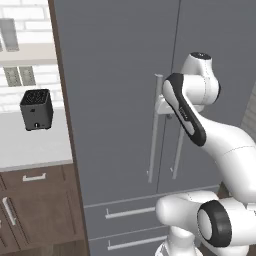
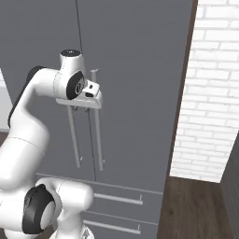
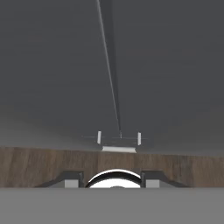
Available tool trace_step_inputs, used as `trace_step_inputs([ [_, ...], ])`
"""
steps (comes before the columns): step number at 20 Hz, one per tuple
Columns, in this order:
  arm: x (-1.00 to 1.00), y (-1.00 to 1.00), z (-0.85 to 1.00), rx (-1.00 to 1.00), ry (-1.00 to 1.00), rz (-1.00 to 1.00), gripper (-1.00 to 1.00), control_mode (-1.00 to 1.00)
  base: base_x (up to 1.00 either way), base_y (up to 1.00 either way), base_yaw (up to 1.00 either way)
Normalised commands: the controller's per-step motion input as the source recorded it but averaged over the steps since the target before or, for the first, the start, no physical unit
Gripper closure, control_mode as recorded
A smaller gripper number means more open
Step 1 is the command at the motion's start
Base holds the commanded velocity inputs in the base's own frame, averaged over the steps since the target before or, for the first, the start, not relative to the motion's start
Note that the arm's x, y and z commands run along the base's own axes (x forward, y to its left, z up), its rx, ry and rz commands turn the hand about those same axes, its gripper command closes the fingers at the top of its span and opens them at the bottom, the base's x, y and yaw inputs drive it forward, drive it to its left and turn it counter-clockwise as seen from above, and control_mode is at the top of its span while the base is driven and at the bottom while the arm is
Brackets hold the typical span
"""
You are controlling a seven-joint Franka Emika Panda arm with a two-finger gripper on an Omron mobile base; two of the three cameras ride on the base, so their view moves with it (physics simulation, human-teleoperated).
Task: Take the strawberry from the fridge and place it on top of the pancake, located on the dining counter.
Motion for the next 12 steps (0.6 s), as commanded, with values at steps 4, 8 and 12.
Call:
trace_step_inputs([
  [4, 0.0, 0.0, 0.0, 0.0, 0.0, 0.0, -1.0, 1.0, -0.15, 0.0, 0.0],
  [8, 0.0, 0.0, 0.0, 0.0, 0.0, 0.0, -1.0, 1.0, -0.51, -0.01, 0.0],
  [12, 0.0, 0.0, 0.0, 0.0, 0.0, 0.0, -1.0, 1.0, -0.5, -0.03, 0.0],
])
